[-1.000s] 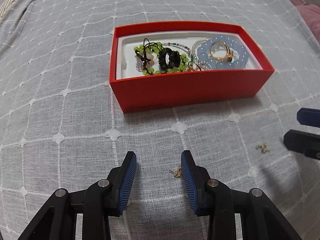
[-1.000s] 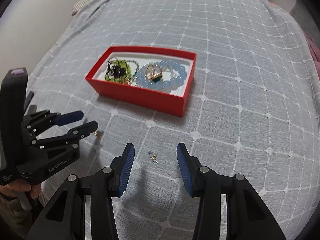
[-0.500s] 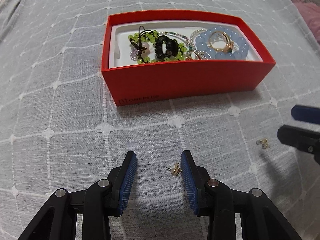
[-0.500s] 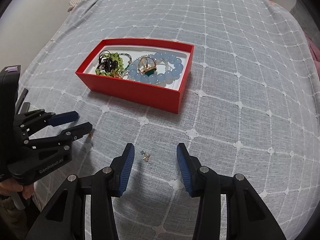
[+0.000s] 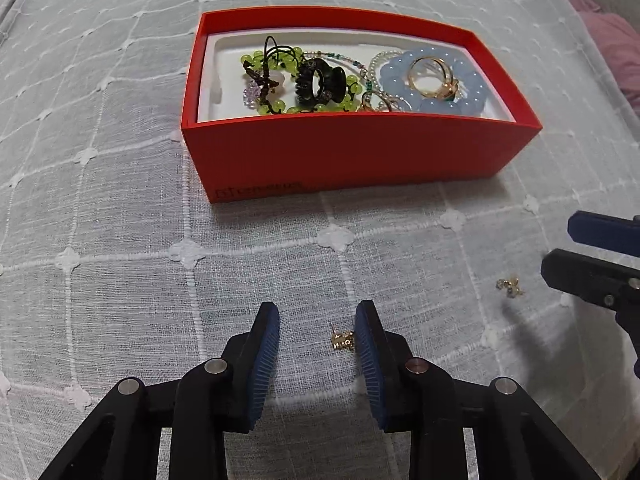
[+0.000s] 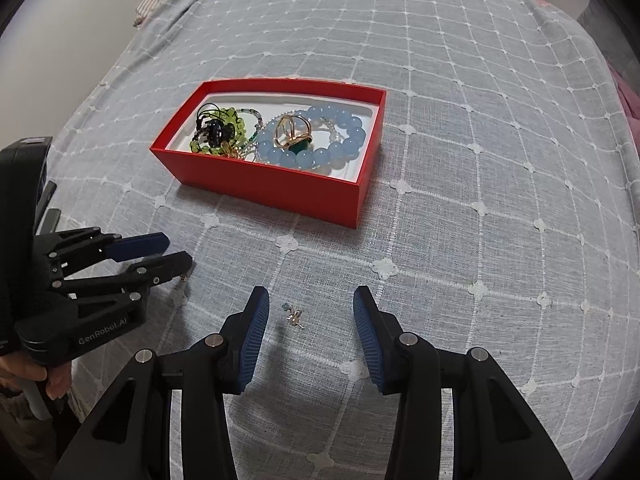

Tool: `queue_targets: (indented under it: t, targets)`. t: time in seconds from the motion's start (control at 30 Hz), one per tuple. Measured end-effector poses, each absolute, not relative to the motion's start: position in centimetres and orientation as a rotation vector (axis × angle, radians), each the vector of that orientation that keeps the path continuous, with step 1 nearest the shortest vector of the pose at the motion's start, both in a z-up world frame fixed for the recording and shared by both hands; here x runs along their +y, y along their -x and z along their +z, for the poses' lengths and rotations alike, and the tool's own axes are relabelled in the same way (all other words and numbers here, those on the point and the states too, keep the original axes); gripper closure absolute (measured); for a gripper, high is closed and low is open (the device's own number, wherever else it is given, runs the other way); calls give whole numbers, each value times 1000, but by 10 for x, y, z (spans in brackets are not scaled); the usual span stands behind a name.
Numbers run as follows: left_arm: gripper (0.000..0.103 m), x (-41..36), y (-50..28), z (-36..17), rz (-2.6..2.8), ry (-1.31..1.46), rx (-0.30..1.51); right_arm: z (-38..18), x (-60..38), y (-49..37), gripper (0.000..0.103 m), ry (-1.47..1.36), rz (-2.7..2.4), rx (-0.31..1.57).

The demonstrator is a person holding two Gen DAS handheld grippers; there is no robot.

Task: Organize jewelry
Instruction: 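Grasp the second small gold earring with the left tool, then grasp the green-stone stud earring with the right tool while the left tool holds its earring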

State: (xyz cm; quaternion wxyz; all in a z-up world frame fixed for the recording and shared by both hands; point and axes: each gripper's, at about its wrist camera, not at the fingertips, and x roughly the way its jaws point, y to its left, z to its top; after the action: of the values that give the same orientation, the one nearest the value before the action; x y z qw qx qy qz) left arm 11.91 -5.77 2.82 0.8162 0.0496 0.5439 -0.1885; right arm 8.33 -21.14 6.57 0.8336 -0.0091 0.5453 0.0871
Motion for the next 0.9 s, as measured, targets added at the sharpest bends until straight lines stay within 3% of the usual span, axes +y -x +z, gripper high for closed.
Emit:
queue_targets:
  t: [0.17, 0.37, 0.63, 0.9]
  targets:
    - [74, -56, -119, 26, -417, -91, 1172, 66, -213, -83, 57, 8, 189, 1154]
    - [95, -62, -115, 24, -401, -109, 1177, 63, -212, -84, 58, 12, 197, 1163]
    - [95, -59, -118, 25, -402, -95, 1175, 59, -209, -85, 61, 11, 216, 1175]
    - [95, -49, -118, 33, -398, -59, 1160, 43, -194, -84, 74, 84, 261, 1212]
